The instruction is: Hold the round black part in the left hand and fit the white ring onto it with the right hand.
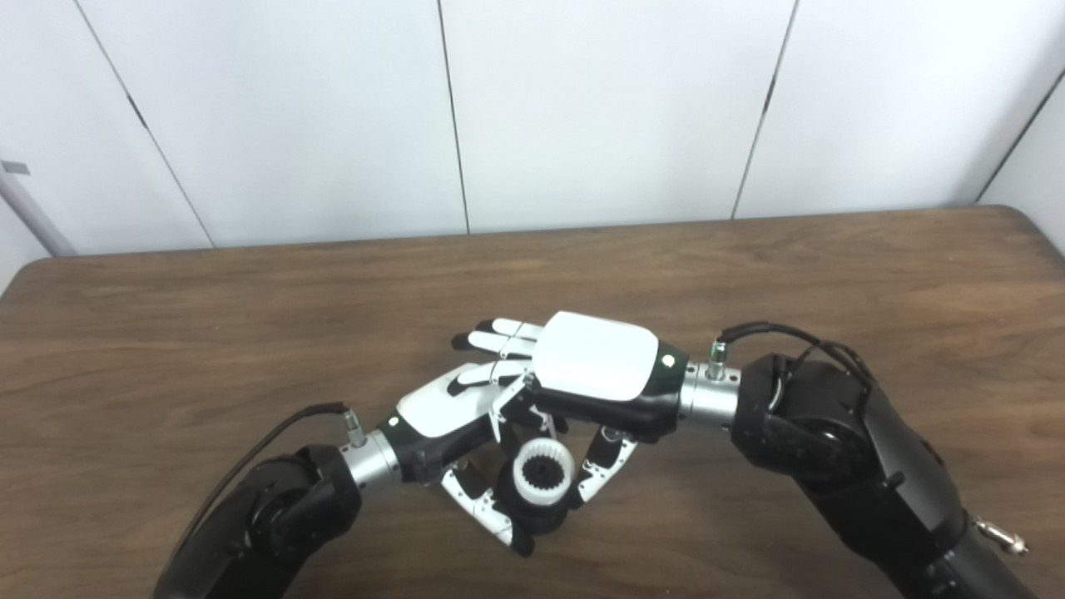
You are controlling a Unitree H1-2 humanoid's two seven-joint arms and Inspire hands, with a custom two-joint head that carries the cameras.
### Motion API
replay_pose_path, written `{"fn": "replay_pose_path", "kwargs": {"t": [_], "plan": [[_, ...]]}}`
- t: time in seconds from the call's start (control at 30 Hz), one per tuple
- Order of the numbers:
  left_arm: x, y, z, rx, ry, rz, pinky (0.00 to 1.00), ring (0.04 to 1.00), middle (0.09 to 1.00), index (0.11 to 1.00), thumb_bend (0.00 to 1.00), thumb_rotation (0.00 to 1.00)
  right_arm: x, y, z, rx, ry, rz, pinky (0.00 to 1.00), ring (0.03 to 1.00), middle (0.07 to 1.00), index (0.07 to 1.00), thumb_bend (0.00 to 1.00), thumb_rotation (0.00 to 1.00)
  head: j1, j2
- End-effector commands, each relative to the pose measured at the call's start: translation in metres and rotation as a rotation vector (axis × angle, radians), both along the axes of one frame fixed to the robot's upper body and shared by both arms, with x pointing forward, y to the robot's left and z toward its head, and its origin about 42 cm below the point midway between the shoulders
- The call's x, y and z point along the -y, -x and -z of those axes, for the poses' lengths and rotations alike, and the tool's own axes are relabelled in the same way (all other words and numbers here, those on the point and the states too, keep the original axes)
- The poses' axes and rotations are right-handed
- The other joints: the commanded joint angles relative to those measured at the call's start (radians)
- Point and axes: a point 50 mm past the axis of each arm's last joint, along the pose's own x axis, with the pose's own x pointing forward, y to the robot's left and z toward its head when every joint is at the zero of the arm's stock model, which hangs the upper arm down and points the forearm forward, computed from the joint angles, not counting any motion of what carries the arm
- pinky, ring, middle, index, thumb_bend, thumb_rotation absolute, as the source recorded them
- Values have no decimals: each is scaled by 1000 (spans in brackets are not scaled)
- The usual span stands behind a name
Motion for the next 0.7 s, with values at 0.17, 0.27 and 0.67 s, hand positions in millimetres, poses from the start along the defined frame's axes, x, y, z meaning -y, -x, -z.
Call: {"fn": "replay_pose_path", "kwargs": {"t": [0.17,0.27,0.67], "plan": [[5,-2,-22,47,49,24,1000,954,765,481,524,59,-3,-6,-23,69,-39,-8,1000,1000,879,480,525,140,1,0],[6,-2,-21,48,51,26,1000,962,769,481,524,59,-3,-7,-23,69,-44,-12,1000,1000,875,480,525,140,4,1],[8,-4,-22,69,63,23,1000,932,754,480,524,62,-4,-3,-17,65,-41,-28,1000,1000,878,480,525,143,8,7]]}}
